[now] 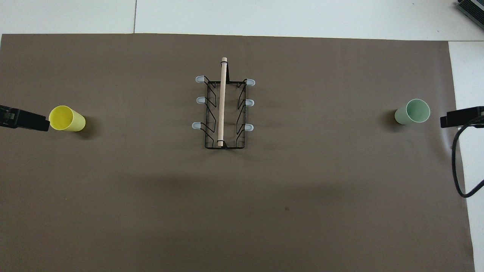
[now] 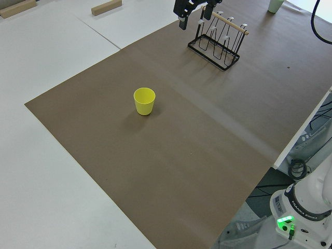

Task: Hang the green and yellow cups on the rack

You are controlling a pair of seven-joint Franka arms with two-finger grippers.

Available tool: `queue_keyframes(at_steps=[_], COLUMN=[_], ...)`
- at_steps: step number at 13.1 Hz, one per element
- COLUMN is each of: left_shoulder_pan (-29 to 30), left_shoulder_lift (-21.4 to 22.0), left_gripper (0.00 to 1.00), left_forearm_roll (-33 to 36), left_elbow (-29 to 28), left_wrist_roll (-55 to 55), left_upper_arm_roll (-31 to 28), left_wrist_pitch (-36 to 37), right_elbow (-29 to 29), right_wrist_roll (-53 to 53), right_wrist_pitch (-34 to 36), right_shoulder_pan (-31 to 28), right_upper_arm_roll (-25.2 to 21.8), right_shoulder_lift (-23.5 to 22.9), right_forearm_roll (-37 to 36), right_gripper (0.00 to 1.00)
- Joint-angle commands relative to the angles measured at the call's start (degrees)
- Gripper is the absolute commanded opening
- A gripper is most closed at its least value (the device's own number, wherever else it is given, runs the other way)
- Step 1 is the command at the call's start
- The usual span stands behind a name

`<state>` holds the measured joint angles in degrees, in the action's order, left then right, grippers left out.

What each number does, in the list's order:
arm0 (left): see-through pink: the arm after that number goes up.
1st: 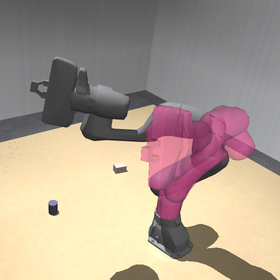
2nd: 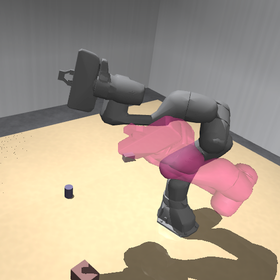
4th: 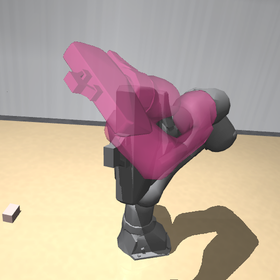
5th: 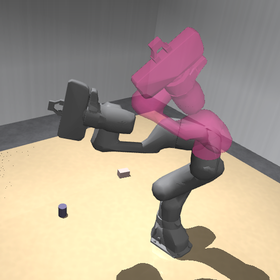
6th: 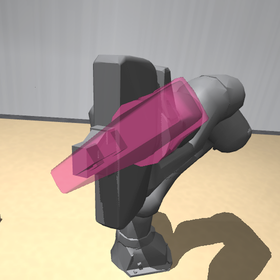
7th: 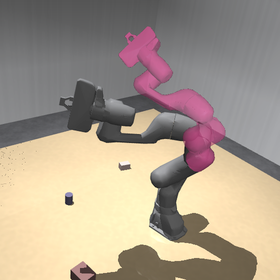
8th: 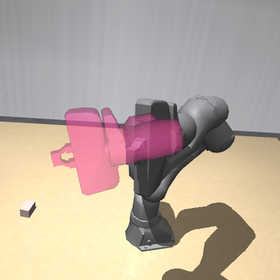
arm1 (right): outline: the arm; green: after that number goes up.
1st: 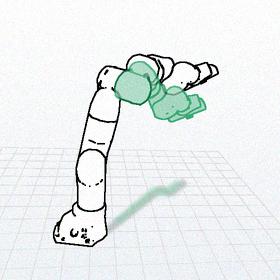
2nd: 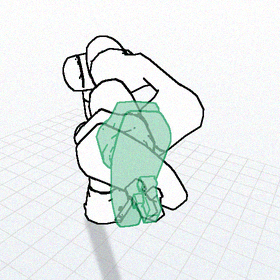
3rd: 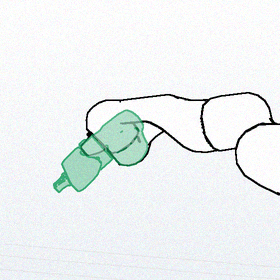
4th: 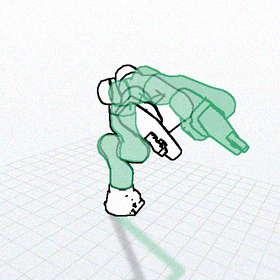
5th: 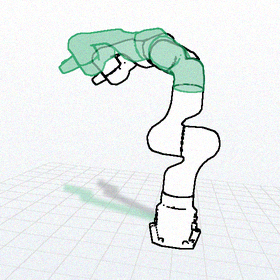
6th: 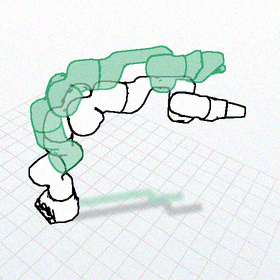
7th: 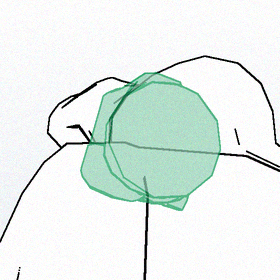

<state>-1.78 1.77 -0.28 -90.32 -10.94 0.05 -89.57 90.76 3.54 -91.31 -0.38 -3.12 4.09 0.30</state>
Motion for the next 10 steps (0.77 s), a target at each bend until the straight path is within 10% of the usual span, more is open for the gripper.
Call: queue_keyframes(at_steps=[1,10], left_shoulder_pan=[0.12,-0.59], left_shoulder_lift=[0.87,0.96], left_gripper=[1.0,1.0], left_forearm_roll=[-0.6,-0.6], left_elbow=[-0.21,-0.47], left_wrist_roll=[0.65,0.48], left_upper_arm_roll=[0.3,-0.14], left_wrist_pitch=[1.15,1.15], right_elbow=[1.61,2.14], right_wrist_roll=[-0.82,-0.56], right_wrist_pitch=[-1.24,-1.59], right_shoulder_pan=[-0.23,-0.23], right_upper_arm_roll=[0.3,0.3], right_shoulder_lift=[1.18,1.36], right_forearm_roll=[0.84,0.84], right_gripper=[1.0,1.0])
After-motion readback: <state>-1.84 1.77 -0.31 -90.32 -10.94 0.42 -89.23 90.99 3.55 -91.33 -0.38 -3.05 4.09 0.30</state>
